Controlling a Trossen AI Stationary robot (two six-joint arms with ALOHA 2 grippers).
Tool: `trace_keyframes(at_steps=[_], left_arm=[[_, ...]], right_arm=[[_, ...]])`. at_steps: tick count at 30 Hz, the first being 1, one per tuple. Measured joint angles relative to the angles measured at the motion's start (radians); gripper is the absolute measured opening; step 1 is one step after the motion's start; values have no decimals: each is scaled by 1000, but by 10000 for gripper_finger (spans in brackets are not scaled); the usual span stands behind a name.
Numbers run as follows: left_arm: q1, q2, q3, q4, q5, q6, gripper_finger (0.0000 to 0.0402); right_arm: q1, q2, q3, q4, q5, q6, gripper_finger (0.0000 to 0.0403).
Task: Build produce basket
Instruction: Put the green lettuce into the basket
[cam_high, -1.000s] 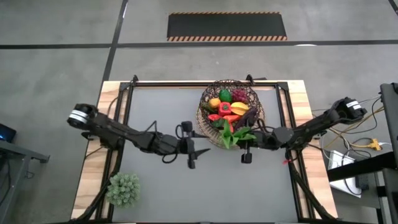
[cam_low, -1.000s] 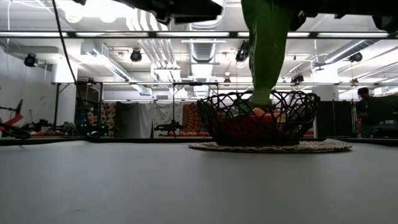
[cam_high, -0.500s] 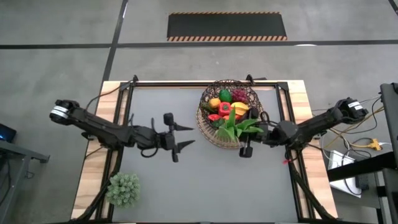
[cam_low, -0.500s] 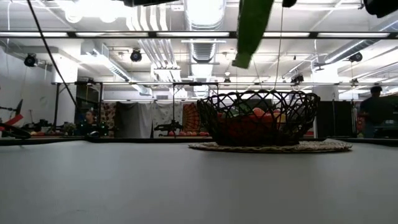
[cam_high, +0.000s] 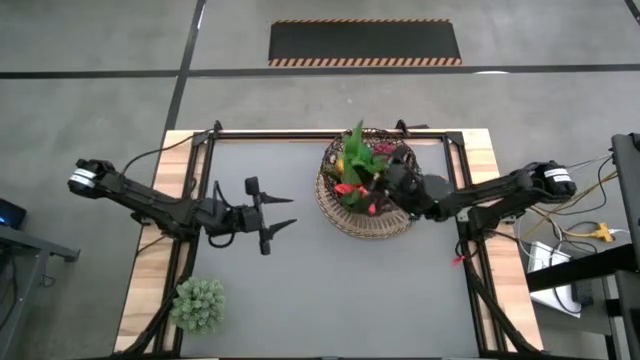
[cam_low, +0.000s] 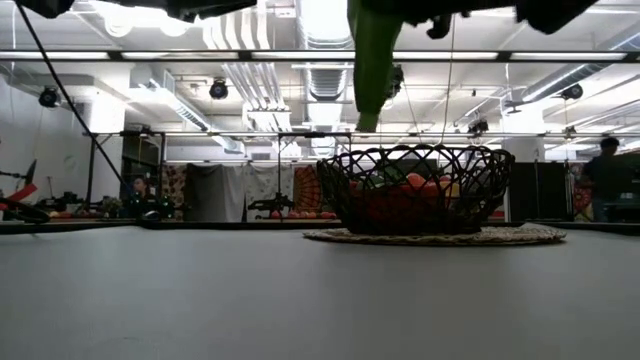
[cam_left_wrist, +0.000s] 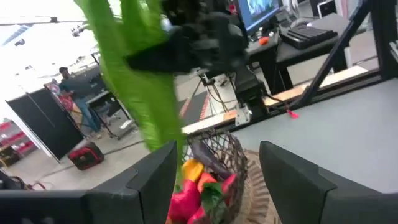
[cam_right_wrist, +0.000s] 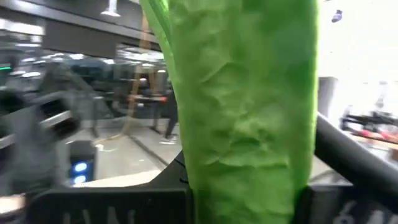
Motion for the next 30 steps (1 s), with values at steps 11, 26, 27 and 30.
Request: trace_keyframes(at_steps=[11, 26, 27, 30], left_arm=[[-30, -35, -11, -11, 4, -9, 211], [-33, -37, -11, -13, 3, 1, 211], [-33, -37, -11, -13, 3, 3, 211], [-33, -37, -11, -13, 3, 18, 211]], right_arm=[[-193, 155, 63, 20, 8, 113, 34], [-350, 314, 70, 134, 16, 209, 34], [-353, 328, 70, 154, 26, 208, 34], [-353, 366, 70, 202, 58, 194, 33]])
